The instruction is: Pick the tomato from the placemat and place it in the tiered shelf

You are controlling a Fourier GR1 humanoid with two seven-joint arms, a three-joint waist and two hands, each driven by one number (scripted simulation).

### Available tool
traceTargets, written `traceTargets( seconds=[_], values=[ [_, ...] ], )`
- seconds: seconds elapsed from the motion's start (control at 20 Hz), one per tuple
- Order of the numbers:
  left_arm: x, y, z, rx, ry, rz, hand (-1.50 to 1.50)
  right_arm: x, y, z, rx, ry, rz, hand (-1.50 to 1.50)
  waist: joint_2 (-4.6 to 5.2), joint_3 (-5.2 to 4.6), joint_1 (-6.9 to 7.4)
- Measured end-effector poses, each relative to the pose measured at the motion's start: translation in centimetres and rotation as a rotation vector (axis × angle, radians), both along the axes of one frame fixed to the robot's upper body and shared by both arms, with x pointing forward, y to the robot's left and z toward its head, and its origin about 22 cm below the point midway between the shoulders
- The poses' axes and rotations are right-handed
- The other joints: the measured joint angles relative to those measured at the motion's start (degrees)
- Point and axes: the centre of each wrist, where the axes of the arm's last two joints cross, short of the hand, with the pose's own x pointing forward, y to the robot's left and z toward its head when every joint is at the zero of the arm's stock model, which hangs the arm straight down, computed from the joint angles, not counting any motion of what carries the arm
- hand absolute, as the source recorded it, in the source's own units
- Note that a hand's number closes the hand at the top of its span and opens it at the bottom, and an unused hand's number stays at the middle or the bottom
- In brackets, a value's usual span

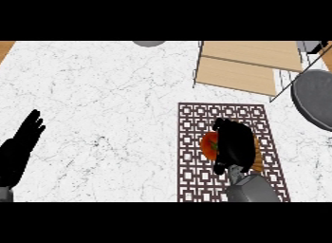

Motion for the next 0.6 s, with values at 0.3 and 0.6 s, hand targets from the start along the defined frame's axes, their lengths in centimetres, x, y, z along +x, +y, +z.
traceTargets(
  seconds=[0.3, 0.6],
  values=[
    [0.1, 0.3, -0.1, 0.006, -0.001, 0.001, 0.0, 0.3, -0.3, -0.1, -0.025, -0.035, 0.032, 1.5, -0.14, -0.03, 0.03],
    [0.3, -0.1, -0.5, 0.007, -0.001, 0.0, 0.0, -0.2, 0.7, 0.8, -0.053, -0.096, 0.077, 1.5, 0.15, 0.16, -0.03]
  ],
)
